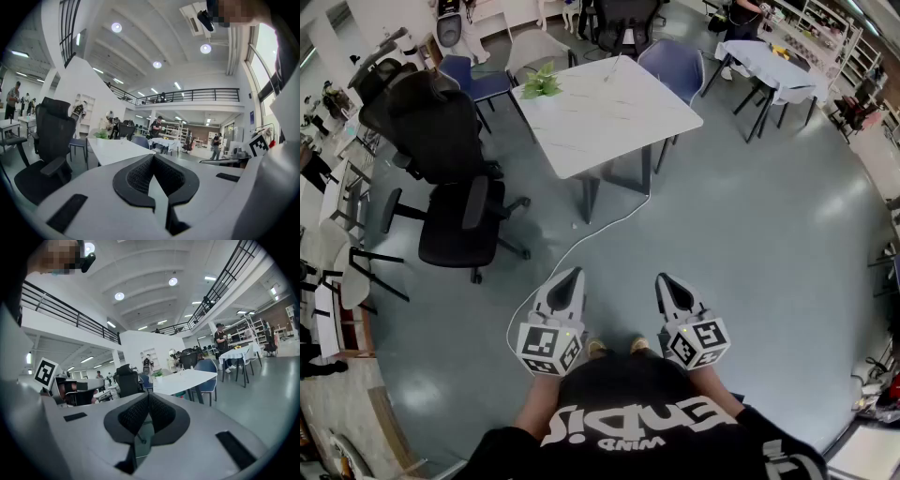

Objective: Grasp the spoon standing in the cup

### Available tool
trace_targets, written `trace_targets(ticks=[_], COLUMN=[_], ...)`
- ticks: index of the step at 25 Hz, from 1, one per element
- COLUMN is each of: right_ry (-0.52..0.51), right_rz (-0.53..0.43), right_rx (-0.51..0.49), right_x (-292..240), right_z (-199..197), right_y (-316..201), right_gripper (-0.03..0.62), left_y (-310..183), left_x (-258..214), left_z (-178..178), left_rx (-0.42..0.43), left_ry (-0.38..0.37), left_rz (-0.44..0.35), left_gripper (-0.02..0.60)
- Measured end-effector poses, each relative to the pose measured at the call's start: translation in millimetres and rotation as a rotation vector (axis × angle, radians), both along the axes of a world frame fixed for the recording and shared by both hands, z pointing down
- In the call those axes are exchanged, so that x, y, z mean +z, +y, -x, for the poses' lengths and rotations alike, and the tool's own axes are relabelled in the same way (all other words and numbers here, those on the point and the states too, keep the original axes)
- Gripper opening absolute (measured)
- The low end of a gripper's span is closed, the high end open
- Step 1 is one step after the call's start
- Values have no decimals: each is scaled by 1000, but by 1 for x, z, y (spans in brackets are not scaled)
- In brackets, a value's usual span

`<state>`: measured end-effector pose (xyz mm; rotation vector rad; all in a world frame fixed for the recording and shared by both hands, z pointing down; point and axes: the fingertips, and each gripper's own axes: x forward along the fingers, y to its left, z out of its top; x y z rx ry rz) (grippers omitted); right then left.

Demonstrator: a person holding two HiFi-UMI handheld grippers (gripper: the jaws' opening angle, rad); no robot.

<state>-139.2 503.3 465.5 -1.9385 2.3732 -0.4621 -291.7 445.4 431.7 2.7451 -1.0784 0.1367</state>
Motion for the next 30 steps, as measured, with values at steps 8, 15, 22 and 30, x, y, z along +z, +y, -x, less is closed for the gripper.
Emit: trace_targets(ticks=[8, 15, 22, 30], right_ry=[-11, -13, -22, -11], right_rz=[-10, 3, 7, -2], right_rx=[-23, -9, 51, 91], right_x=[-2, 14, 17, 15], right_z=[20, 42, 36, 16], right_y=[-13, -20, -26, -50], right_gripper=[12, 12, 12, 12], left_y=[-12, -26, -41, -63], left_x=[1, 17, 26, 24], left_z=[9, 24, 35, 21], left_rx=[12, 53, 70, 95], left_ry=[5, 3, -1, 3], left_rz=[5, 8, 16, 11], left_gripper=[14, 14, 14, 14])
